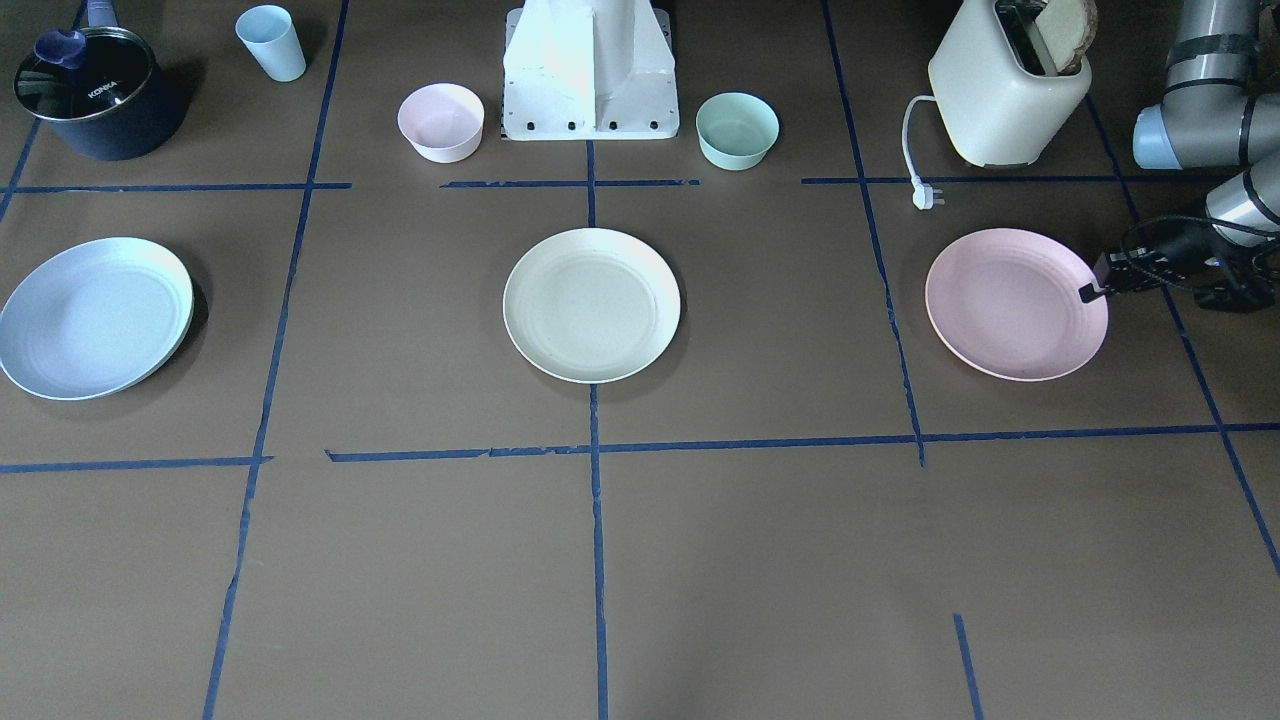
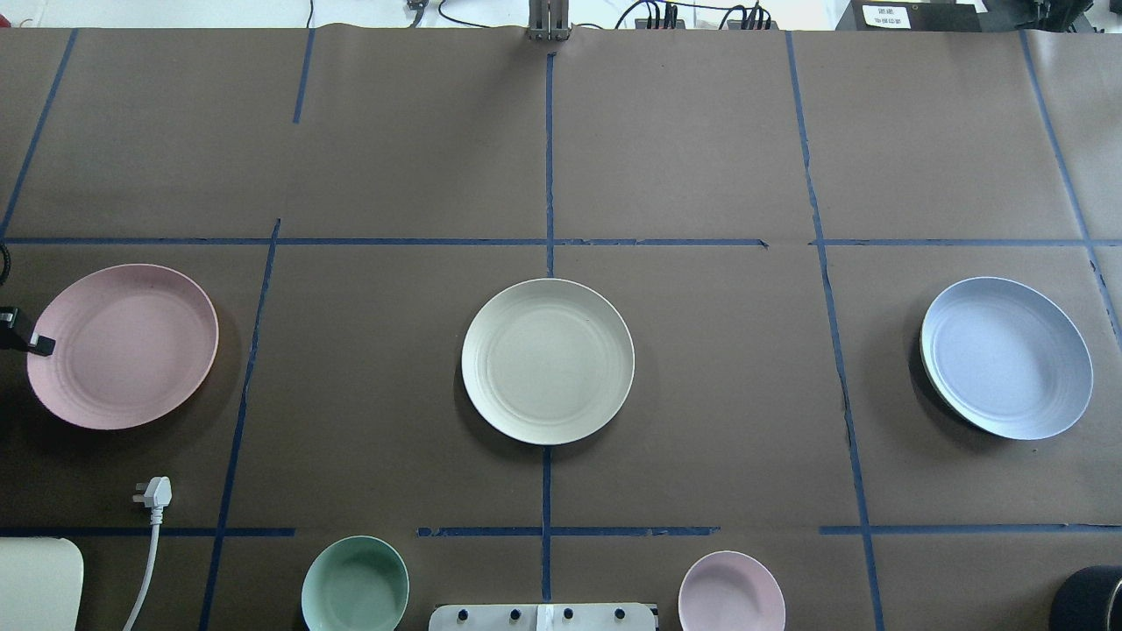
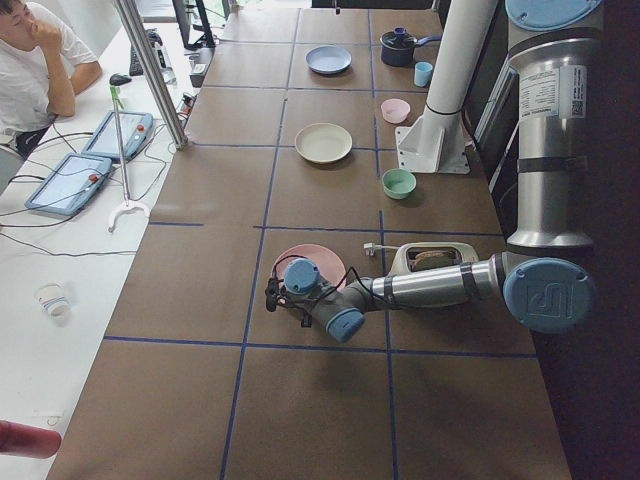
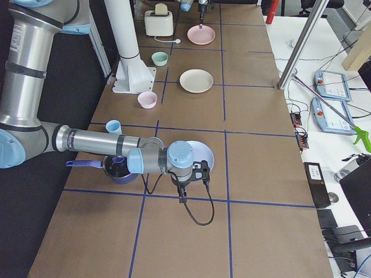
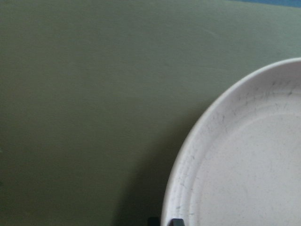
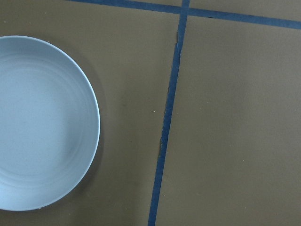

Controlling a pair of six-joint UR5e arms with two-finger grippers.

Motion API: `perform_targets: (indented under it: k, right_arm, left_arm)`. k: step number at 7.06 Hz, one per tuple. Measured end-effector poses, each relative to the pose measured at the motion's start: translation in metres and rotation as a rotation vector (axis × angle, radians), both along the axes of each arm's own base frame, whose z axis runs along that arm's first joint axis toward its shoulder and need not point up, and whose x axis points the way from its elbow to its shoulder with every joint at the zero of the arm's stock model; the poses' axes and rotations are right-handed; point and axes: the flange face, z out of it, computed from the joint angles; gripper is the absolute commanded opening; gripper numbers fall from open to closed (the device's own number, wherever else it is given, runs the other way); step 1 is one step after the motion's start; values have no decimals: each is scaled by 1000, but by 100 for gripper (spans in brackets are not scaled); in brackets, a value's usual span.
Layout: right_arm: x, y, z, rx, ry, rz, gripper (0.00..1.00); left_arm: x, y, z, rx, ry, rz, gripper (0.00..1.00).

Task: Stack three plates with pink and blue
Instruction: 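Lower the left gripper and grasp the rim of the pink plate, then carry the pink plate with the left gripper onto the cream plate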

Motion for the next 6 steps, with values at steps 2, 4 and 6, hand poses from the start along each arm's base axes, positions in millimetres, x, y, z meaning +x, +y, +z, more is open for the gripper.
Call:
perform_targets:
  k: [2,4,6]
  right_arm:
    - [0,0,0,-1,0,0,100]
    - [0,0,0,-3,0,0,100]
    - [0,0,1,-4,0,0,100]
  left_arm:
    - [24,-21,-87,-63,92,-58,0]
    - [112,-35,-182,-54,163,-21,0]
    - [227,-18,-256,-39,178,6,0]
